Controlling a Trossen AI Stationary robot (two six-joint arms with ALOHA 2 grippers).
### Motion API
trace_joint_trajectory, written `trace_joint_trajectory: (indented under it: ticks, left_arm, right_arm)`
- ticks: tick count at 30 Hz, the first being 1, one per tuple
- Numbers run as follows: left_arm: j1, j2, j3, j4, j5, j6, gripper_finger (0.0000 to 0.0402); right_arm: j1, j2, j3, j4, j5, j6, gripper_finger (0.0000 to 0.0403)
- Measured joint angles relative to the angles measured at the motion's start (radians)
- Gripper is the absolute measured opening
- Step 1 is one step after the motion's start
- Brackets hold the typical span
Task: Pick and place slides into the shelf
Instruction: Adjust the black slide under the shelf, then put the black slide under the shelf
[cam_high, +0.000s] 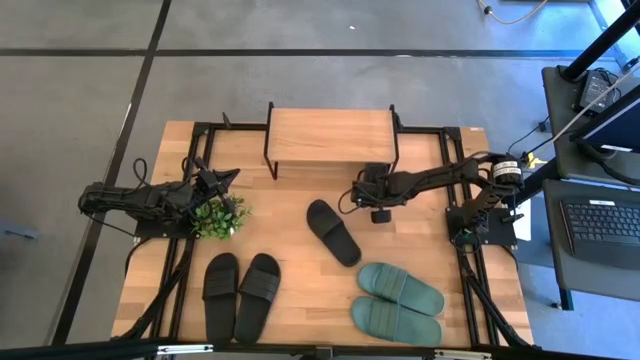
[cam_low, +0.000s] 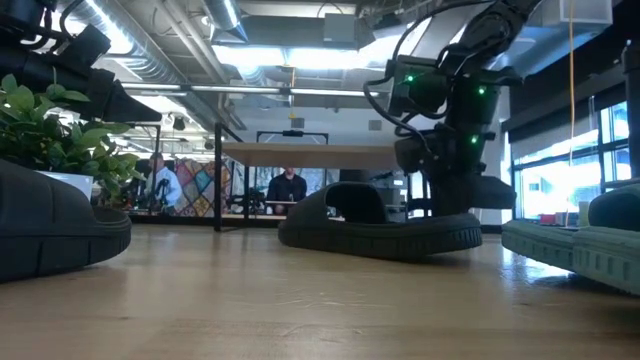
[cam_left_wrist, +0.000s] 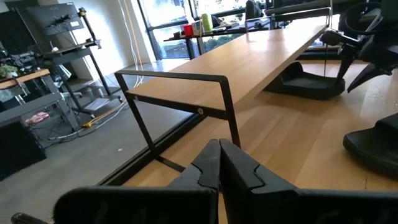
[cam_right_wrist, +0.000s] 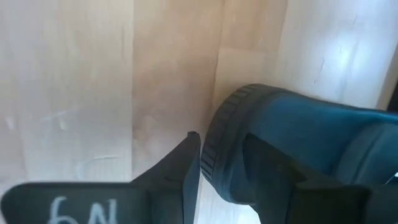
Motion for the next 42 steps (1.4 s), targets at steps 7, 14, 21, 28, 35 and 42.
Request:
trace_joint_trajectory:
  ticks: [7,14,21,28,35,42]
  left_arm:
    - [0.000,0.000,0.000,0.000,0.000,0.000,0.0000]
    - [0.000,0.000,0.000,0.000,0.000,0.000,0.0000]
    - [0.000,0.000,0.000,0.000,0.000,-0.001,0.0000]
    - [0.000,0.000,0.000,0.000,0.000,-0.001,0.0000]
    - [0.000,0.000,0.000,0.000,0.000,0.001,0.0000]
    - [0.000,0.000,0.000,0.000,0.000,0.001,0.0000]
  right_arm:
    - [0.026,-0.002,0.037,-0.062,0.005,0.006,0.0121]
    - [0.051,-0.002,0.057,-0.104,0.002,0.029,0.0121]
    - [0.101,-0.024,0.058,-0.098,0.007,0.107,0.0121]
    - [0.160,-0.108,0.058,-0.053,0.021,0.261,0.0121]
    - [0.176,-0.261,0.058,0.096,0.025,0.341,0.0121]
    - [0.186,-0.336,0.058,0.107,0.013,0.339,0.0121]
